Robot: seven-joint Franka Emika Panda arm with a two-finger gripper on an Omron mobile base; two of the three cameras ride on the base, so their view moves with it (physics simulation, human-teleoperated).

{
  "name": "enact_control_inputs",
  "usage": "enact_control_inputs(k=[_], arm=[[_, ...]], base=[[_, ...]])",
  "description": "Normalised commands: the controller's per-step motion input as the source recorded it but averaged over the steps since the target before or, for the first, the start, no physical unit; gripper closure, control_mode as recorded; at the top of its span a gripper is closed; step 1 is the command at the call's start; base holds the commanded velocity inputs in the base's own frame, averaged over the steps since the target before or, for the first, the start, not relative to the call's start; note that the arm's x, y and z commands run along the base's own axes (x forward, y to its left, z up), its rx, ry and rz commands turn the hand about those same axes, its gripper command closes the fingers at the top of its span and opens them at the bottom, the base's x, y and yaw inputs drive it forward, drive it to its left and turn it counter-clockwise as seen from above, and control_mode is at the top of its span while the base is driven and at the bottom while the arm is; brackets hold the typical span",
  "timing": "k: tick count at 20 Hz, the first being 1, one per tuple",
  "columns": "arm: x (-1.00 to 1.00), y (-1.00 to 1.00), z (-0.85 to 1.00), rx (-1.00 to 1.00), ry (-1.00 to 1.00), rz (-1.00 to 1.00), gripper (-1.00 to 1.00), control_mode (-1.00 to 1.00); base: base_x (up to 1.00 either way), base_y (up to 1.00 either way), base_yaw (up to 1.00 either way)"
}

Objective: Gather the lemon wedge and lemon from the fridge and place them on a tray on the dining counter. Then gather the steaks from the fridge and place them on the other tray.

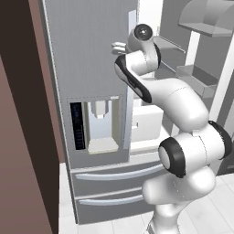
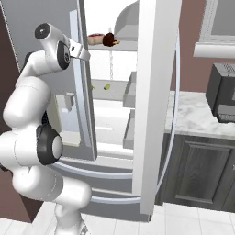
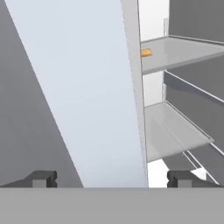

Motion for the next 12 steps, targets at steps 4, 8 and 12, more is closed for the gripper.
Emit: enact_control_inputs(k=[4, 8, 12], arm=[[0.32, -0.01, -0.25, 0.00, 0.00, 0.07, -1.00, -1.00], [0.31, 0.00, -0.32, -0.01, -0.01, 0.04, -1.00, -1.00], [0.27, 0.00, -0.34, -0.05, 0.00, 0.01, -1.00, -1.00]], base=[[0.00, 0.00, 0.00], [0.00, 0.00, 0.00], [0.00, 0.00, 0.00]])
